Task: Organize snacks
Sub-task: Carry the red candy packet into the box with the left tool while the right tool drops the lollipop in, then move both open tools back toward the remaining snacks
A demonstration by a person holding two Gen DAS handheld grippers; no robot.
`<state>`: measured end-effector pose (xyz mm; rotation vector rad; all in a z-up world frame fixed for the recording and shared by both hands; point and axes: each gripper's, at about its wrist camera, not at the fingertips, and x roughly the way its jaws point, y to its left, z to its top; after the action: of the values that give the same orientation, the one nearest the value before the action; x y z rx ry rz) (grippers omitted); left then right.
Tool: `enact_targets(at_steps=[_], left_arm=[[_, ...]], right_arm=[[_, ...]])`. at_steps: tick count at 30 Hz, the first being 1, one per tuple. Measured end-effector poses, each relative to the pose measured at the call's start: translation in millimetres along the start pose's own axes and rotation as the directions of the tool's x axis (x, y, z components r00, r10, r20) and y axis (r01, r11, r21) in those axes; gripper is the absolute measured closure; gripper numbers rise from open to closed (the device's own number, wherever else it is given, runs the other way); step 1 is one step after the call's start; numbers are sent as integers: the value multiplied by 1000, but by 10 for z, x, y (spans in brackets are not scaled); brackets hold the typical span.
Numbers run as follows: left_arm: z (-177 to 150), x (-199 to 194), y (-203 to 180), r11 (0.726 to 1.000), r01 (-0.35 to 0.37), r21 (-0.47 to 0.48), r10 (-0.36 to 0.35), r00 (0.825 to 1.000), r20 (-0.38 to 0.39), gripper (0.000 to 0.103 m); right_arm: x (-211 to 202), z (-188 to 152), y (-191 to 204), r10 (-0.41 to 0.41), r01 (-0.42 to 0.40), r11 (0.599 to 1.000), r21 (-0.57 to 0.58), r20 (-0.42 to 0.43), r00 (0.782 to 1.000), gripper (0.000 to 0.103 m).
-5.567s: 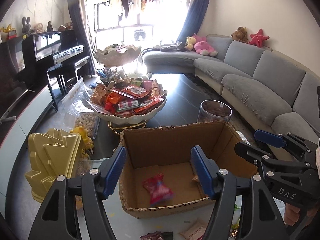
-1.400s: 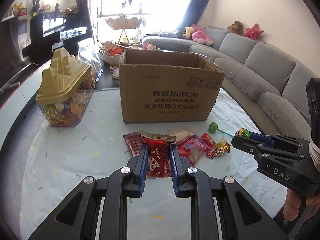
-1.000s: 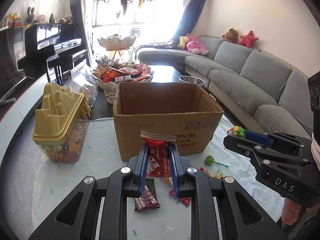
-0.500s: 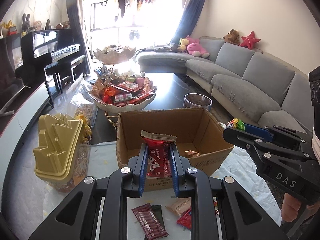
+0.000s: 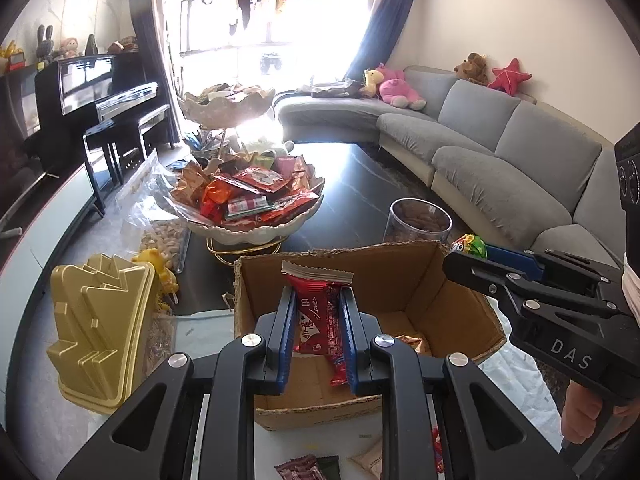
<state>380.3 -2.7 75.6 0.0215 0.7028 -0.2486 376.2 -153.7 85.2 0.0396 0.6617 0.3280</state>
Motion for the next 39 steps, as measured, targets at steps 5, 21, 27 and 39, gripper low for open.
enact_targets(at_steps=[5,21,27,39], left_arm=[[43,144,22,1000,-2,-7,2,1000,-16,80],[-175,-138,54,997,-77,-1,77,997,29,38],[-315,-411,42,997,-82,-7,82,995,63,33],[-630,-771,-41,993,-113,-16,114,989,96,27]], right_arm=[[174,27,-81,0,1,1000,18,-25,1000,76],[95,-236,-26,-81,81,997,-14,-29,996,46],[-106,-380,34,-116,116,993,-20,-14,993,42],[-519,-656,38,-221,220,975,37,19,975,37]])
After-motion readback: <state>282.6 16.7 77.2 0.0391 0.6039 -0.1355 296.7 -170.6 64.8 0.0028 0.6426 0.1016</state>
